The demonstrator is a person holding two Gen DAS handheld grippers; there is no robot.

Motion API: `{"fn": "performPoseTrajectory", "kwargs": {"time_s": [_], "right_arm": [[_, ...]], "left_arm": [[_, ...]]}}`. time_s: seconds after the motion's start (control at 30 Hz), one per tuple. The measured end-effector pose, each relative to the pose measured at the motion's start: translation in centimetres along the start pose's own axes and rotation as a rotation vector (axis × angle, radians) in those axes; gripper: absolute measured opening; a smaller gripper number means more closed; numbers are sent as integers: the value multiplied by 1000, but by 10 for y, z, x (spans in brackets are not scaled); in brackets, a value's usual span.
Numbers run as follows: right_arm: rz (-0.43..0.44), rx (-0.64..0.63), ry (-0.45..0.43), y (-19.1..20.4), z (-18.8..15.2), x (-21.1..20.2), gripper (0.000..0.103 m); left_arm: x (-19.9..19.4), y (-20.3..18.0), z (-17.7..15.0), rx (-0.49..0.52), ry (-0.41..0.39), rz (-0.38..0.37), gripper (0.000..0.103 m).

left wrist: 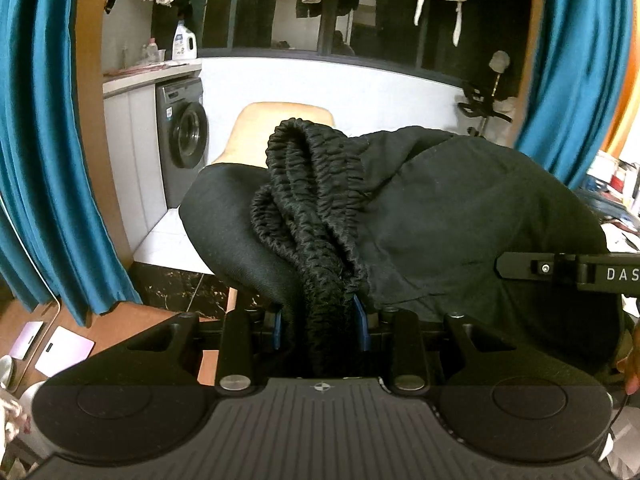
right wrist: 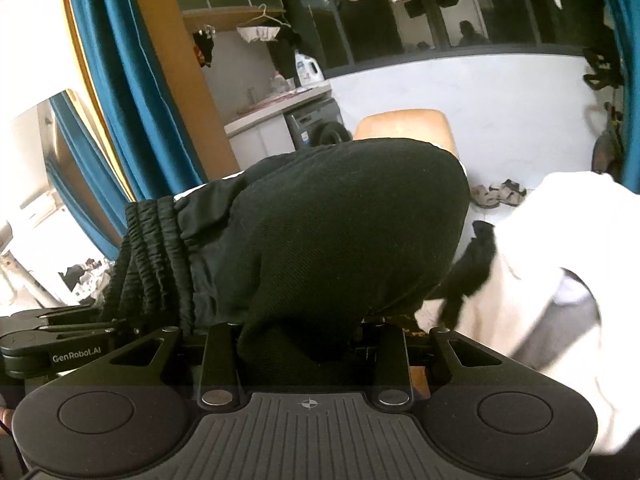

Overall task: Fold clothes
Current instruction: 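Lift the pants bundle with both grippers and carry it to the tan chair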

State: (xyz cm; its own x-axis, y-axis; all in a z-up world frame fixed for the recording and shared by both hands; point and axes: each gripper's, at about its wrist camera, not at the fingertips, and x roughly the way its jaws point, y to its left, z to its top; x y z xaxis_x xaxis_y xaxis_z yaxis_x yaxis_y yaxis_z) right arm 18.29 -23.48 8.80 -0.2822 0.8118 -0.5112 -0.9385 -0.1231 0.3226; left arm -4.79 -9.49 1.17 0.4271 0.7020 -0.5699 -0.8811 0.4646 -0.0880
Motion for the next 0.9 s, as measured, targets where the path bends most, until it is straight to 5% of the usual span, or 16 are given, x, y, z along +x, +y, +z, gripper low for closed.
{"fn": "performPoseTrajectory", "kwargs": {"time_s": [0.47, 0.67, 0.9], "right_arm": [[-125, 152, 3, 30, 54, 184, 30], [-150, 199, 54, -4, 80, 258, 30], [-118, 229, 87, -61, 115, 358, 30]], "left_arm": [[126, 127, 81, 96, 81, -100, 33], [193, 147, 100, 81, 136, -151, 33], [288, 159, 134, 83, 174, -120, 33]]}}
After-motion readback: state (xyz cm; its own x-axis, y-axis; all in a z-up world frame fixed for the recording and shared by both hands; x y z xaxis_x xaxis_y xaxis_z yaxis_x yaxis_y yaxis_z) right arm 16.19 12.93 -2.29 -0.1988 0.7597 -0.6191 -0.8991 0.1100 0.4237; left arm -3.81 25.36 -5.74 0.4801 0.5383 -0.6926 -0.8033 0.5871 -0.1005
